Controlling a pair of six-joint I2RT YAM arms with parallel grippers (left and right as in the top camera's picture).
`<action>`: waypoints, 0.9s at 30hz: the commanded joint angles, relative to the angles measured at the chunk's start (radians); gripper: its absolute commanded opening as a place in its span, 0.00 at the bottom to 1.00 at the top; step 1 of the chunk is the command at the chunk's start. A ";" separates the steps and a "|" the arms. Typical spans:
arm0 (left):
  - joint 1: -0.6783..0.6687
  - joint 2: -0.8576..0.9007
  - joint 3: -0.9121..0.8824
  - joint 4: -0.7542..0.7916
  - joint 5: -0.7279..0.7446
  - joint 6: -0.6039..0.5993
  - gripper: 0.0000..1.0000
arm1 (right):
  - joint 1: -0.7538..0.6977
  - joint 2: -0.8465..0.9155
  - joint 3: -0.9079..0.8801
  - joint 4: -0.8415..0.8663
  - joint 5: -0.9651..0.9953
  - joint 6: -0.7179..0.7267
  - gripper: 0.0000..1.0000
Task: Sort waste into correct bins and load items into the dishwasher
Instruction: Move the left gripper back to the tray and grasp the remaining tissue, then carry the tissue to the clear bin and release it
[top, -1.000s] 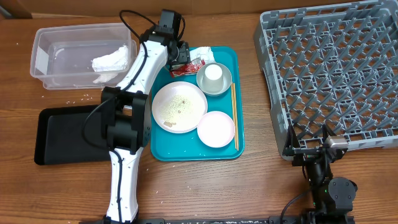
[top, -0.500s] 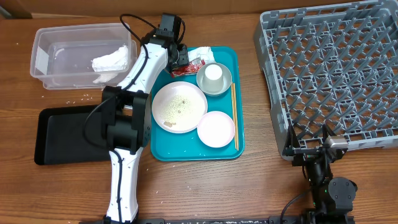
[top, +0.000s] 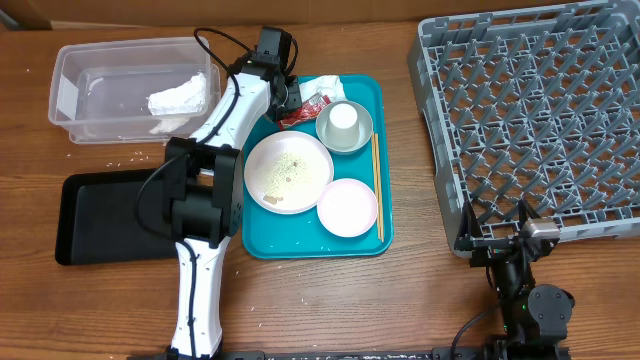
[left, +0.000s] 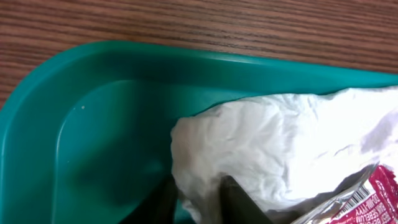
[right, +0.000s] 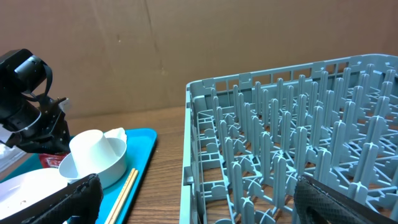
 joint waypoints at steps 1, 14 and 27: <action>-0.001 0.002 0.034 -0.008 -0.003 -0.004 0.15 | 0.004 -0.010 -0.010 0.004 0.006 0.000 1.00; 0.001 -0.026 0.338 -0.301 -0.122 -0.004 0.04 | 0.004 -0.010 -0.010 0.004 0.006 0.000 1.00; 0.001 -0.028 0.649 -0.561 -0.450 -0.005 0.04 | 0.004 -0.010 -0.010 0.004 0.006 0.000 1.00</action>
